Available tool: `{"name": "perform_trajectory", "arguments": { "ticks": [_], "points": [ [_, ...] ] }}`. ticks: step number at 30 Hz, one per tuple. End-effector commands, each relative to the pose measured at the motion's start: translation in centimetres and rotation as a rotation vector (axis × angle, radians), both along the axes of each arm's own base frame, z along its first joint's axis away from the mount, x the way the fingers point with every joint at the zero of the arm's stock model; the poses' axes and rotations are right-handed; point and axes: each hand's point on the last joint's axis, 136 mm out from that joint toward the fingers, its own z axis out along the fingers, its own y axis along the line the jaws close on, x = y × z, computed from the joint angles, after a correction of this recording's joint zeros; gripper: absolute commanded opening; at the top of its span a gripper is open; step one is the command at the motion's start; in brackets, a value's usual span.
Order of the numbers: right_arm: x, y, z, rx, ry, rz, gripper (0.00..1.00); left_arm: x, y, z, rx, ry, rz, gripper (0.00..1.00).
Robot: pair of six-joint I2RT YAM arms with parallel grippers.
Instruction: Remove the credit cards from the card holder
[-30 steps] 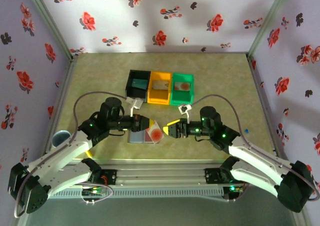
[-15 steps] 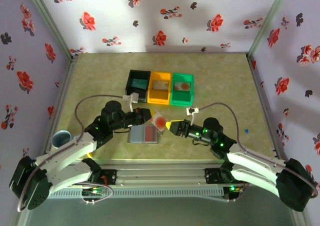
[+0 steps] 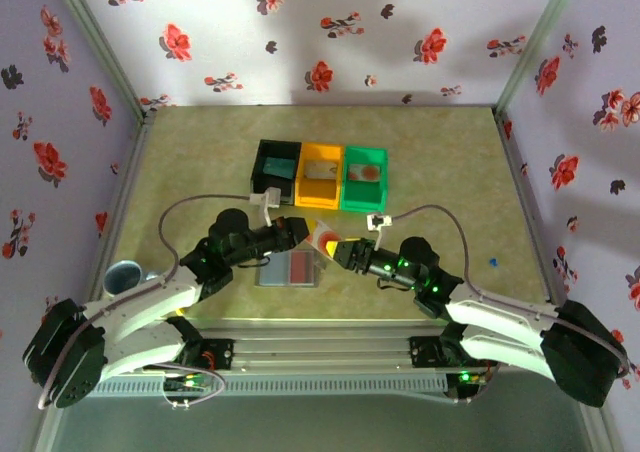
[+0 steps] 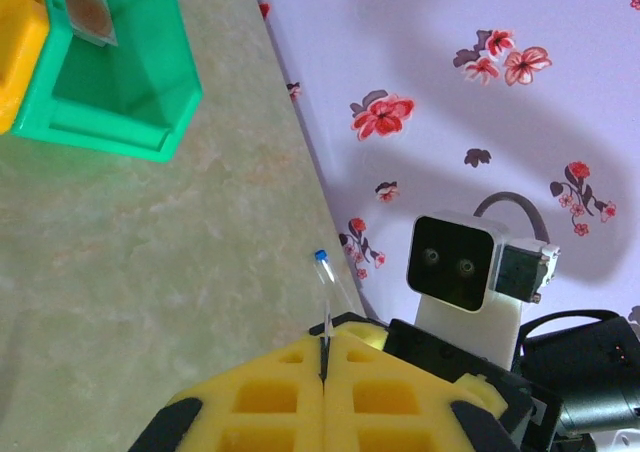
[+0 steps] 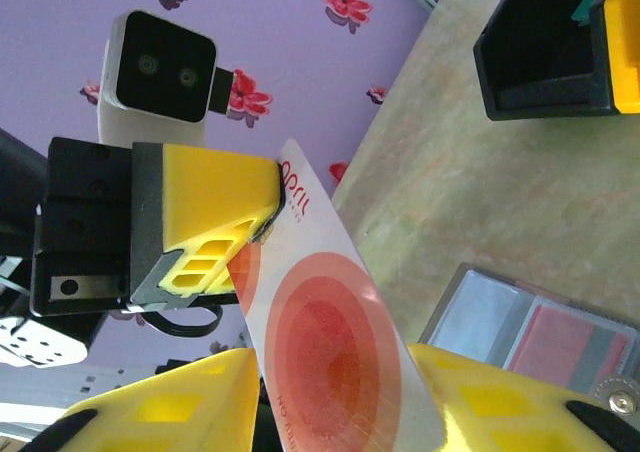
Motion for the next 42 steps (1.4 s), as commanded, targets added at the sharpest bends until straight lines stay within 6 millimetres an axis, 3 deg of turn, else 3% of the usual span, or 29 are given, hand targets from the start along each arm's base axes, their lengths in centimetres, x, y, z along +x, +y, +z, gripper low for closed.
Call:
{"name": "perform_trajectory", "arguments": {
  "ticks": [1, 9, 12, 16, 18, 21, 25, 31, 38, 42],
  "points": [
    [-0.2, -0.1, 1.9, 0.061, -0.048, -0.002, 0.35, 0.1, 0.2, 1.0, -0.046, -0.032, 0.027, 0.00],
    [-0.2, -0.5, 2.2, 0.063, -0.063, -0.015, 0.08, 0.0, 0.0, 0.8, -0.047, -0.030, 0.022, 0.00],
    [-0.1, -0.6, 2.1, 0.055, -0.061, -0.023, 0.00, -0.2, -0.1, 0.7, -0.045, -0.029, 0.008, 0.15],
    [-0.1, -0.9, 2.2, 0.041, -0.067, -0.036, 0.00, -0.8, -0.2, 0.2, -0.031, -0.018, -0.022, 0.41],
    [-0.2, -1.1, 2.3, 0.029, -0.076, -0.038, 0.00, -1.3, -0.2, 0.1, -0.003, -0.021, -0.046, 0.51],
    [-0.5, -1.5, 2.7, 0.005, -0.092, -0.035, 0.00, -2.4, 0.4, 0.0, 0.093, -0.033, -0.093, 0.57],
    [-1.3, -1.8, 3.2, -0.019, -0.107, 0.011, 0.00, -4.2, 1.8, 0.2, 0.224, -0.049, -0.171, 0.61],
    [-2.9, -1.3, 4.4, 0.007, -0.094, 0.170, 0.00, -6.9, 2.5, 0.4, 0.313, -0.039, -0.322, 0.62],
    [-5.0, 0.0, 5.6, 0.034, -0.079, 0.355, 0.00, -8.2, 2.3, -0.7, 0.338, -0.001, -0.404, 0.62],
    [-5.6, 0.5, 5.6, 0.041, -0.073, 0.410, 0.00, -8.2, 2.2, 0.1, 0.321, -0.029, -0.409, 0.62]
  ]
}}
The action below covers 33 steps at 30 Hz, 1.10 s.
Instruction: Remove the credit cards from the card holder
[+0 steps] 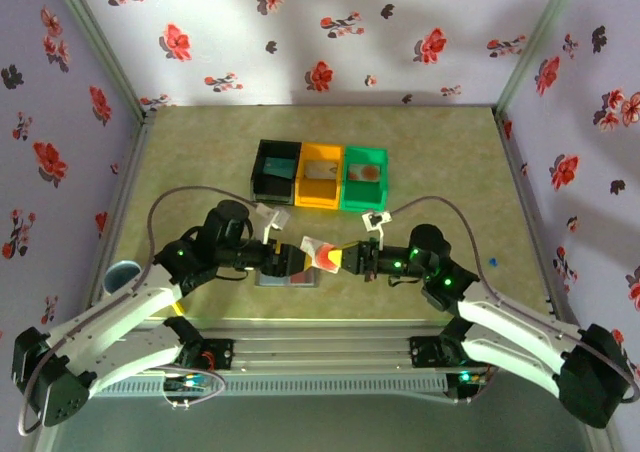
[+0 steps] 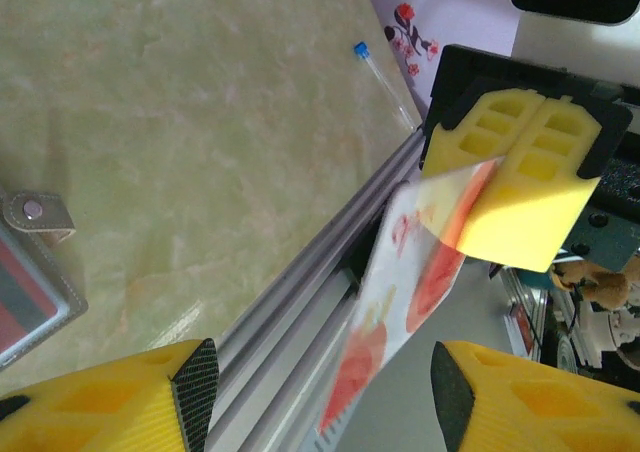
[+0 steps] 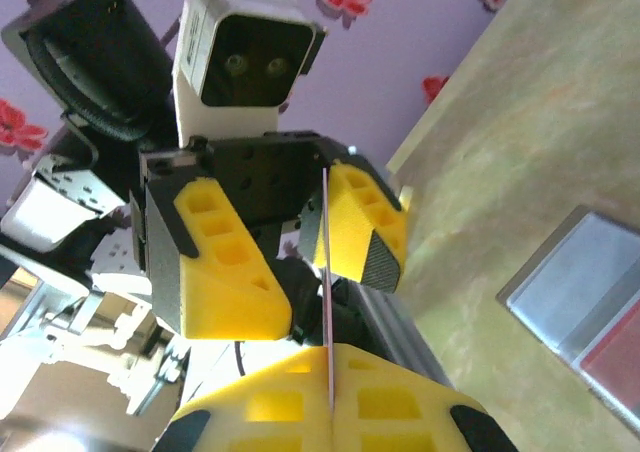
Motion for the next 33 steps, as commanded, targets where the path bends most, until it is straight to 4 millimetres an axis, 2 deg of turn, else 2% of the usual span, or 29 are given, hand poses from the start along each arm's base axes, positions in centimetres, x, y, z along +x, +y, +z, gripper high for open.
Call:
{"name": "perform_trajectory", "arguments": {
  "ticks": [1, 6, 13, 18, 23, 26, 27, 28, 31, 33],
  "points": [
    [-1.4, 0.4, 2.2, 0.054, -0.037, 0.106, 0.00, -0.7, 0.0, 1.4, -0.024, -0.036, -0.052, 0.62],
    [-1.6, 0.6, 2.1, 0.051, -0.036, 0.126, 0.00, -0.9, 0.1, 2.2, -0.056, -0.050, -0.057, 0.56],
    [-1.5, 0.8, 1.9, 0.046, -0.032, 0.138, 0.00, -1.3, -1.1, 2.9, -0.144, 0.000, -0.098, 0.35],
    [-1.5, 0.9, 2.1, 0.047, -0.036, 0.145, 0.00, -1.8, -1.2, 3.2, -0.160, 0.011, -0.125, 0.18],
    [-1.5, 0.9, 2.1, 0.048, -0.037, 0.143, 0.00, -2.3, -1.1, 3.3, -0.173, 0.027, -0.145, 0.09],
    [-1.4, 0.9, 2.0, 0.044, -0.037, 0.133, 0.00, -2.4, -1.1, 3.3, -0.176, 0.026, -0.145, 0.00],
    [-1.3, 0.8, 2.1, 0.041, -0.040, 0.128, 0.00, -2.3, -1.1, 3.3, -0.178, 0.026, -0.140, 0.00],
    [-1.2, 0.8, 2.0, 0.030, -0.041, 0.118, 0.02, -2.2, -1.1, 3.4, -0.181, 0.023, -0.134, 0.00],
    [-0.7, 0.5, 1.6, -0.003, -0.049, 0.076, 0.27, -1.8, -1.2, 3.7, -0.206, 0.020, -0.118, 0.00],
    [-0.4, 0.2, 1.5, -0.013, -0.058, 0.049, 0.40, -1.6, -1.2, 3.8, -0.215, 0.016, -0.102, 0.00]
  ]
}}
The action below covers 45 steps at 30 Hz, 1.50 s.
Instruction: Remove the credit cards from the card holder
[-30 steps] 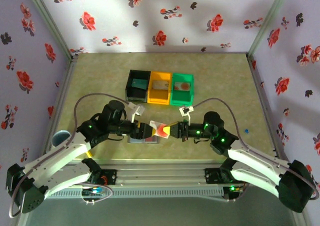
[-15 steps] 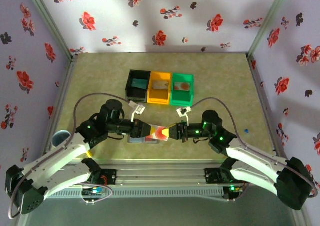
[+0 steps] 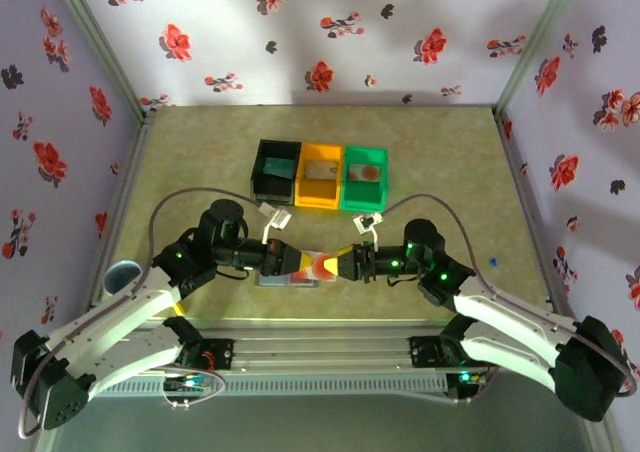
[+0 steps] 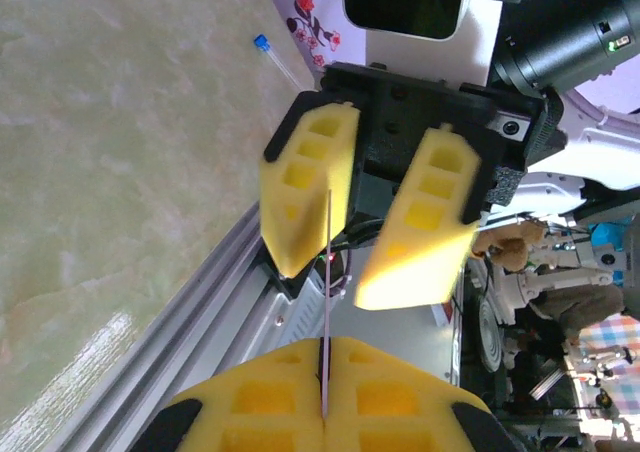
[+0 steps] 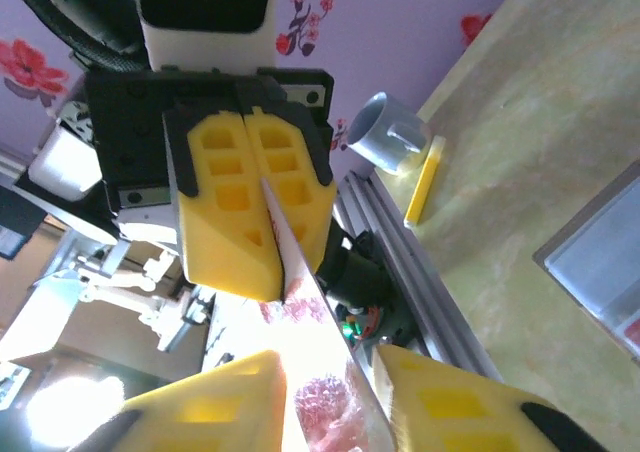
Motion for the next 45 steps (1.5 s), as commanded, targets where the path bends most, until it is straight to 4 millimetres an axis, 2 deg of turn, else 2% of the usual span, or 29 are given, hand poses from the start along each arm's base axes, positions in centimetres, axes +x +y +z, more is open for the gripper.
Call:
{"name": "perform_trajectory", "arguments": {
  "ticks": [1, 5, 11, 18, 22, 26, 30, 33, 37, 39, 45],
  "points": [
    [0.9, -0.5, 1.5, 0.009, -0.072, -0.064, 0.44, 0.1, 0.0, 1.1, -0.054, -0.013, 0.010, 0.00],
    [1.0, -1.1, 1.4, 0.012, -0.087, -0.095, 0.50, 0.7, 0.1, 1.2, -0.066, -0.018, 0.040, 0.00],
    [0.7, -1.1, 1.0, 0.034, -0.075, -0.081, 0.48, 1.8, 0.2, 2.3, -0.121, -0.023, 0.094, 0.00],
    [0.3, -0.9, 1.7, 0.082, -0.084, -0.055, 0.37, 2.0, 0.1, 2.4, -0.135, -0.018, 0.100, 0.00],
    [0.3, -1.0, 1.8, 0.086, -0.092, -0.059, 0.25, 2.0, 0.1, 2.2, -0.139, -0.013, 0.101, 0.00],
    [0.3, -1.0, 1.8, 0.087, -0.090, -0.063, 0.18, 2.0, 0.1, 2.1, -0.139, -0.010, 0.099, 0.00],
    [0.3, -1.0, 1.9, 0.090, -0.096, -0.060, 0.07, 2.1, 0.1, 2.2, -0.141, -0.014, 0.102, 0.01],
    [0.4, -1.1, 1.7, 0.078, -0.099, -0.075, 0.00, 2.3, 0.2, 2.3, -0.136, -0.016, 0.108, 0.23],
    [0.9, -1.4, 1.6, 0.056, -0.109, -0.109, 0.00, 2.8, 0.8, 2.8, -0.109, -0.036, 0.126, 0.54],
    [1.2, -1.6, 1.5, 0.036, -0.117, -0.128, 0.00, 3.2, 1.5, 3.3, -0.084, -0.058, 0.140, 0.66],
    [3.2, -2.9, 1.3, -0.051, -0.142, -0.239, 0.00, 5.9, 4.7, 4.7, -0.011, -0.098, 0.260, 0.94]
  ]
}}
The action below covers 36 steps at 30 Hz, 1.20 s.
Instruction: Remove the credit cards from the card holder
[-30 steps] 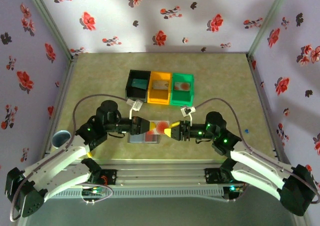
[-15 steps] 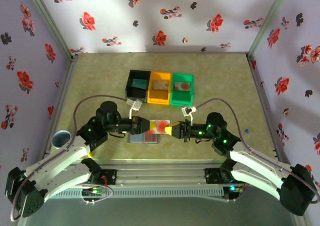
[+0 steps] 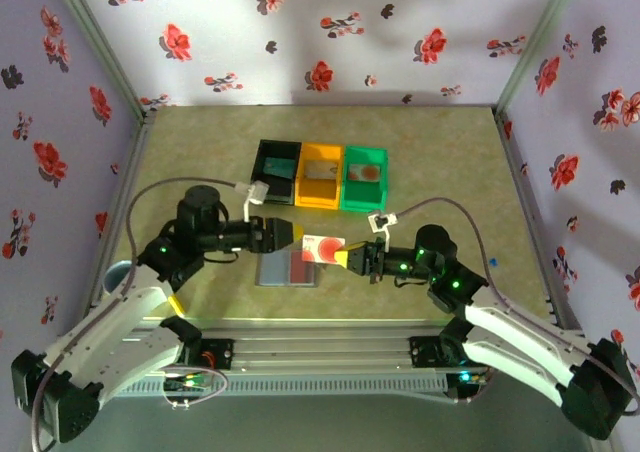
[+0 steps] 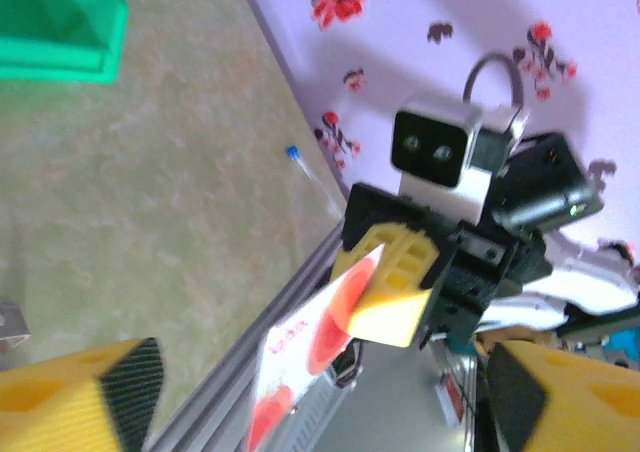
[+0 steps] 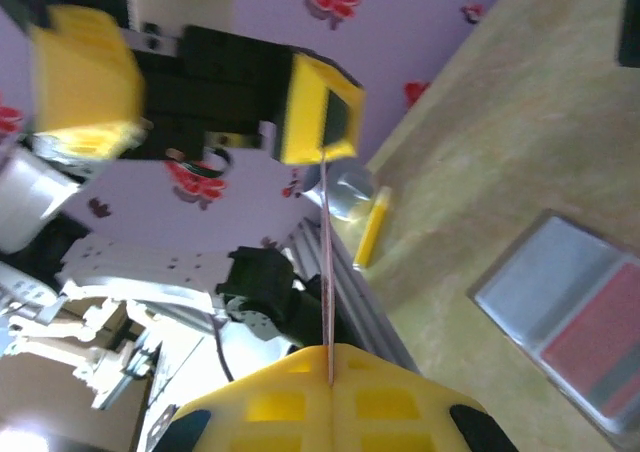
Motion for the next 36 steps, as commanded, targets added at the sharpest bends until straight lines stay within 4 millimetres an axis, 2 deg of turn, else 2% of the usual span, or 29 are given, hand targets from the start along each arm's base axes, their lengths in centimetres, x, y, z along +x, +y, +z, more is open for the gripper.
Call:
{"name": "perform_trajectory", "arguments": {
  "ticks": [1, 8, 14, 16, 19, 23, 26, 32, 36],
  "points": [
    [1.8, -1.0, 1.1, -0.050, -0.065, -0.095, 0.00, 0.8, 2.1, 1.0, 0.062, -0.045, 0.062, 0.99],
    [5.6, -3.1, 1.5, -0.162, -0.045, -0.238, 0.00, 4.8, 5.1, 1.2, 0.210, -0.094, 0.263, 1.00],
    [10.1, -6.0, 2.2, -0.220, 0.024, -0.395, 0.00, 7.7, 7.5, 2.3, 0.366, -0.229, 0.402, 1.00],
    [11.8, -6.8, 2.3, -0.227, 0.065, -0.437, 0.00, 9.1, 9.3, 1.9, 0.431, -0.233, 0.521, 1.00],
    [14.2, -7.6, 1.1, -0.289, 0.135, -0.488, 0.00, 9.9, 10.3, 1.3, 0.473, -0.274, 0.576, 1.00],
    [17.1, -8.1, -0.7, -0.381, 0.203, -0.525, 0.00, 10.6, 12.1, -0.9, 0.566, -0.271, 0.652, 1.00],
    [19.0, -8.3, -1.7, -0.411, 0.225, -0.550, 0.00, 10.2, 12.5, -2.2, 0.621, -0.274, 0.627, 1.00],
    [22.7, -8.7, -3.1, -0.508, 0.241, -0.605, 0.00, 9.7, 13.5, -1.4, 0.639, -0.368, 0.652, 1.00],
    [24.8, -9.0, -4.7, -0.564, 0.275, -0.638, 0.00, 9.3, 13.8, -1.2, 0.632, -0.409, 0.655, 1.00]
  ]
}}
